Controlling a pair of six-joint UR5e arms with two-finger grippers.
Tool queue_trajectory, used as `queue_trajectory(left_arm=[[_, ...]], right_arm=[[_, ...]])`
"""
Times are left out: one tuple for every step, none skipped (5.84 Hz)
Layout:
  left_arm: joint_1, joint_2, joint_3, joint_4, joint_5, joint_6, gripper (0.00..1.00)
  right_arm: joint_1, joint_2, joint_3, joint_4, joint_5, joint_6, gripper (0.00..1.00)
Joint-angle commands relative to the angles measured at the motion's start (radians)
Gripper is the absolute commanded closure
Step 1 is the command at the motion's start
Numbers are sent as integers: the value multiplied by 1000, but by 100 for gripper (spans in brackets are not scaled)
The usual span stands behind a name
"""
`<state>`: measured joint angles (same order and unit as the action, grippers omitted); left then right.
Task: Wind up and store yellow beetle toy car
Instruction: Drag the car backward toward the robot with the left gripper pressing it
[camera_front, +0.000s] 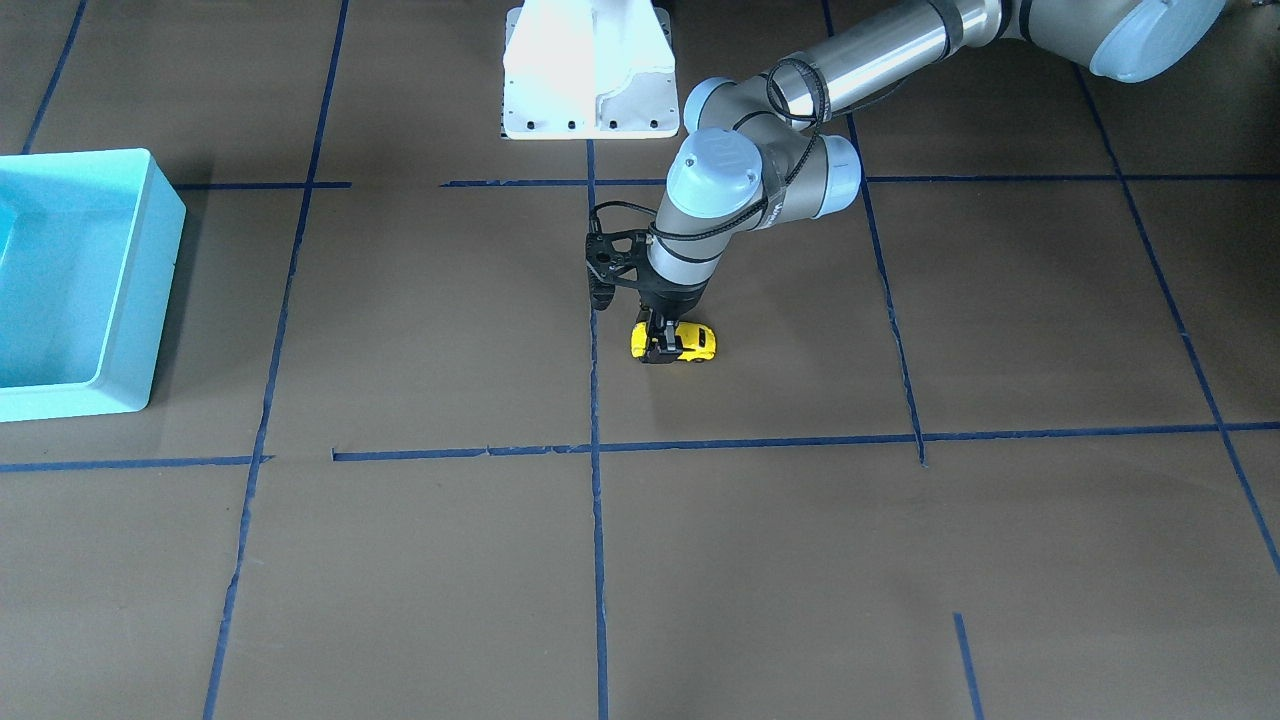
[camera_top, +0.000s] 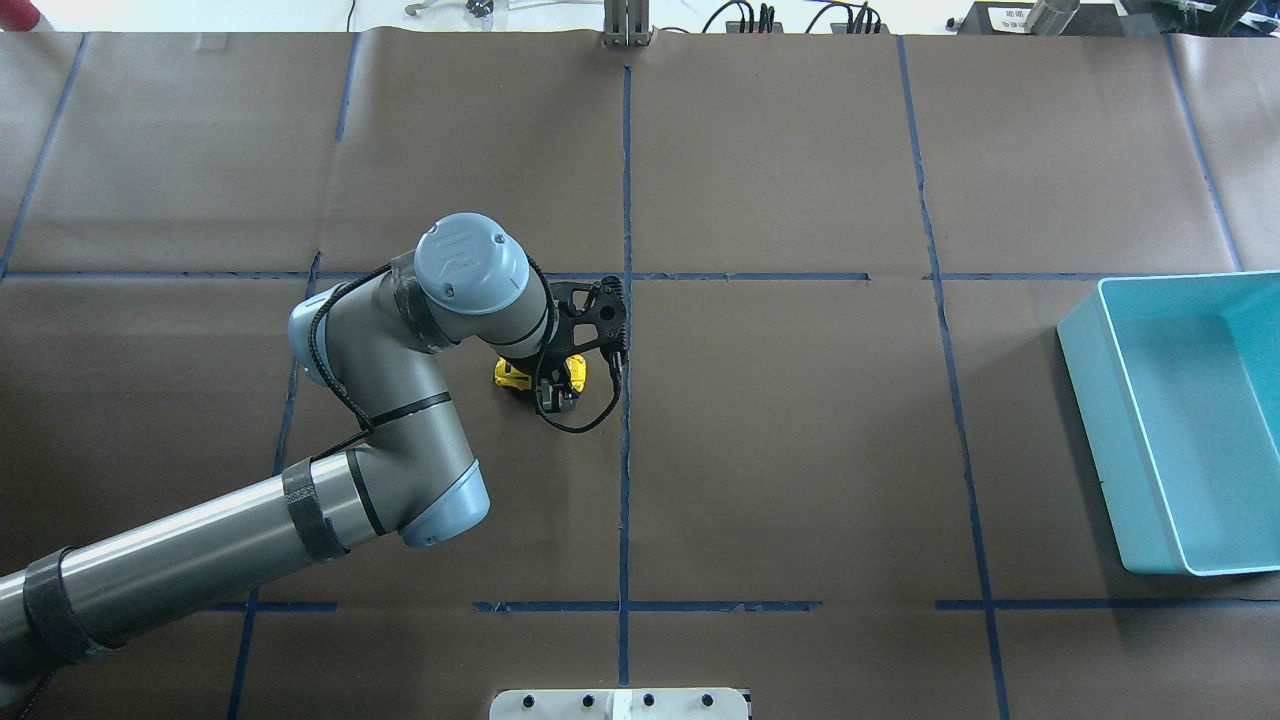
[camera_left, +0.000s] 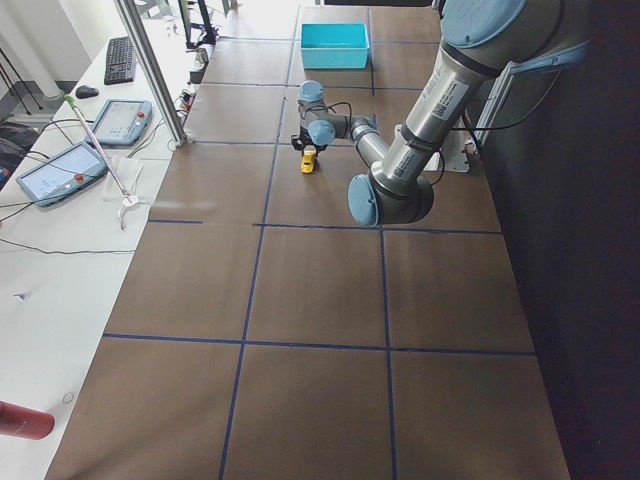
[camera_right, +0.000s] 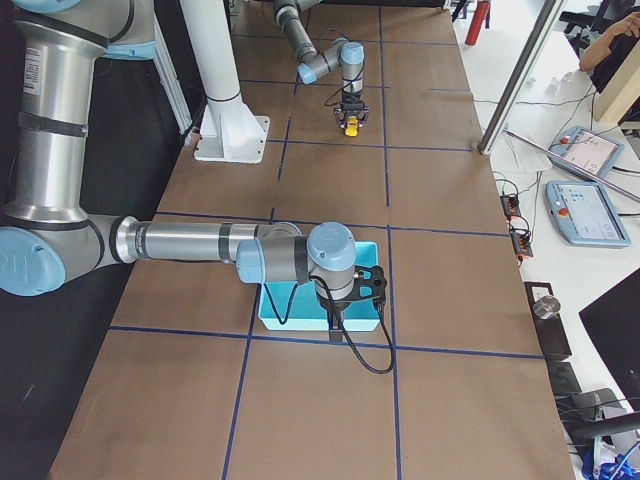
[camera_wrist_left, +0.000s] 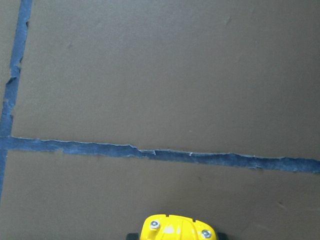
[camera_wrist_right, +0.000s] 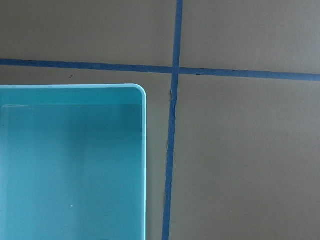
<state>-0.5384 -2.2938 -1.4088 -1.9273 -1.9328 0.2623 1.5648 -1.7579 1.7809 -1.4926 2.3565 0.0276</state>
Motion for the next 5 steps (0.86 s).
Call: queue_trajectory(left_arm=[[-3, 11, -7, -9, 0, 1, 100], [-5, 20, -16, -10, 0, 2, 100], [-6, 33, -28, -12, 0, 2, 100], [-6, 39, -30, -18, 0, 2, 100], [-6, 42, -38, -16, -2, 2, 100]], right_arm=[[0, 0, 0, 0, 1, 0, 0], [-2, 0, 0, 0, 1, 0, 0], [-2, 0, 0, 0, 0, 0, 0], [-2, 0, 0, 2, 1, 0, 0], [-3, 0, 0, 2, 1, 0, 0]])
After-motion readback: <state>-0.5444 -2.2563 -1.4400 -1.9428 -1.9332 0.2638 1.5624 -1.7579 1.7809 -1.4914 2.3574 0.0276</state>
